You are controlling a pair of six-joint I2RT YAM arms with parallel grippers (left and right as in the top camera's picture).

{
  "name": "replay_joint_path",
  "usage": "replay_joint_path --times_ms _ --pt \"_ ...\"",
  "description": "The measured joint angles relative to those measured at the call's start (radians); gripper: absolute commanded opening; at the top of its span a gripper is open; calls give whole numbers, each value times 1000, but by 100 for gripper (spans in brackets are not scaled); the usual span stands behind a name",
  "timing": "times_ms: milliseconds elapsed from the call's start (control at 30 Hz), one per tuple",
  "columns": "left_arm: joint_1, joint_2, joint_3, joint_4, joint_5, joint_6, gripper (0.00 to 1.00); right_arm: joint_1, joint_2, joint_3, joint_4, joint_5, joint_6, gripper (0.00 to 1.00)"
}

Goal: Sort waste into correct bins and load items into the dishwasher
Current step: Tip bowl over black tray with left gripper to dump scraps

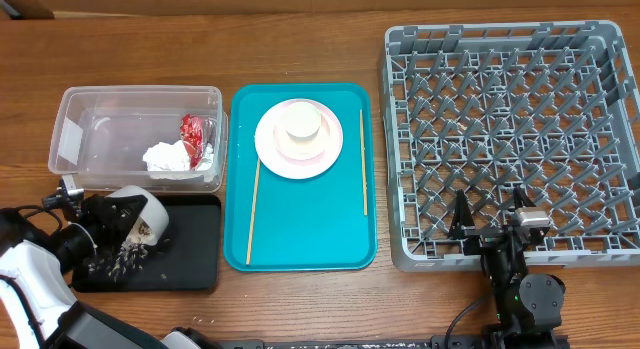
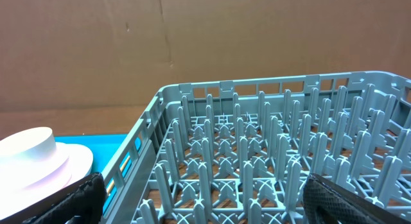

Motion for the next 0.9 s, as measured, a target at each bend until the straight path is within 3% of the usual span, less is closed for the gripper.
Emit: replay_joint_path --times_ms 267,900 --pt "0 0 -45 85 95 3 4 0 0 0 0 0 0 100" --pt "0 0 -56 56 185 11 4 0 0 0 0 0 0 100"
